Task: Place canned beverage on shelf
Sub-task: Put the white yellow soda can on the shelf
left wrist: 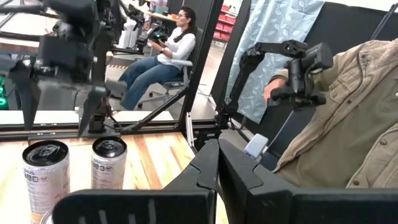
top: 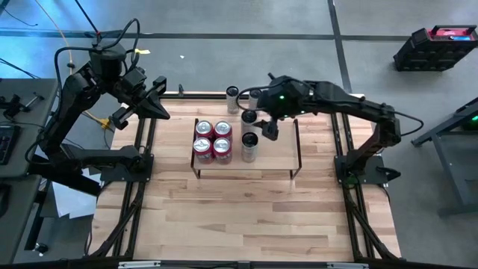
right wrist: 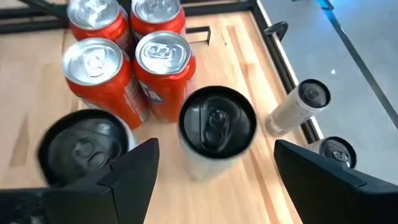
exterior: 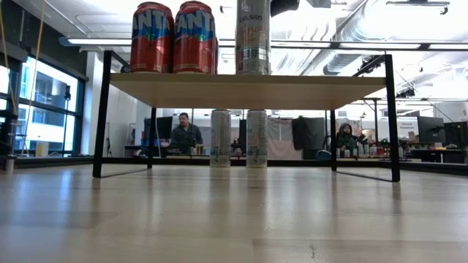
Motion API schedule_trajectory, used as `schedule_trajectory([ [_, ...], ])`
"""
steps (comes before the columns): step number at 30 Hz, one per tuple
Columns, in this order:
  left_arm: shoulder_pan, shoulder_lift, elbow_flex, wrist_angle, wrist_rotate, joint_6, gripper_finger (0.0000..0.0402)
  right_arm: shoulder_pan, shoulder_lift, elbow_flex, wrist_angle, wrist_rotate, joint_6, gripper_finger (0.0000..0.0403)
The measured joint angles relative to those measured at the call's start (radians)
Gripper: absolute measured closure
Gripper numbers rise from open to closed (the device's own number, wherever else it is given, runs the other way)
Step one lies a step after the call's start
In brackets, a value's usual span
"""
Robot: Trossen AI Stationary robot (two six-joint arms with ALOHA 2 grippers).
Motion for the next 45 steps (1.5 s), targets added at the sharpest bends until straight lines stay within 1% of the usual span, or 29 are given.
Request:
schedule_trajectory([
  [2, 0.0, 0.0, 0.0, 0.0, 0.0, 0.0, 0.0401, 0.0, -0.02, 0.0, -0.013, 0.003, 0.026, 0.0098],
  [6, 0.0, 0.0, 0.0, 0.0, 0.0, 0.0, 0.0401, 0.019, -0.029, 0.001, -0.095, -0.004, 0.092, 0.0098],
  [11, -0.022, -0.002, 0.0, 0.001, -0.001, 0.0, 0.0401, 0.111, -0.034, 0.001, -0.144, -0.006, 0.144, 0.0098],
  [13, -0.037, -0.003, 0.0, 0.001, -0.002, 0.0, 0.0401, 0.149, -0.039, 0.001, -0.171, 0.039, 0.191, 0.0098],
  [16, -0.058, -0.003, 0.0, 0.001, -0.005, 0.0, 0.0401, 0.202, -0.041, 0.001, -0.232, 0.109, 0.332, 0.0098],
  [20, -0.088, -0.002, 0.0, 0.001, -0.012, 0.0, 0.0401, 0.301, -0.02, 0.001, -0.226, 0.194, 0.533, 0.0098],
  [23, -0.114, -0.002, 0.0, 0.001, -0.012, 0.0, 0.0401, 0.386, 0.013, 0.001, -0.202, 0.281, 0.651, 0.0098],
  [26, -0.143, -0.006, 0.0, 0.0, -0.012, 0.006, 0.0401, 0.454, 0.042, 0.0, -0.155, 0.357, 0.71, 0.0098],
  [30, -0.184, -0.013, 0.0, 0.001, -0.023, 0.031, 0.0401, 0.494, 0.039, 0.0, -0.06, 0.408, 0.736, 0.0095],
  [34, -0.221, -0.015, 0.0, 0.001, -0.063, 0.033, 0.0401, 0.494, -0.007, 0.0, 0.051, 0.469, 0.69, 0.0085],
  [36, -0.236, -0.015, 0.0, 0.001, -0.087, 0.034, 0.0401, 0.48, -0.03, 0.001, 0.081, 0.53, 0.664, 0.0077],
  [39, -0.254, -0.014, 0.0, 0.003, -0.14, 0.034, 0.0401, 0.427, -0.051, 0.001, 0.082, 0.649, 0.629, 0.0062],
  [41, -0.266, -0.008, 0.0, 0.011, -0.188, 0.034, 0.0401, 0.366, -0.065, 0.001, 0.081, 0.71, 0.614, 0.0052],
  [43, -0.273, -0.003, 0.0, 0.015, -0.235, 0.034, 0.0401, 0.286, -0.079, 0.001, 0.085, 0.697, 0.625, 0.0045],
  [45, -0.276, 0.004, 0.0, 0.025, -0.267, 0.03, 0.0401, 0.193, -0.089, 0.001, 0.089, 0.633, 0.633, 0.0041],
])
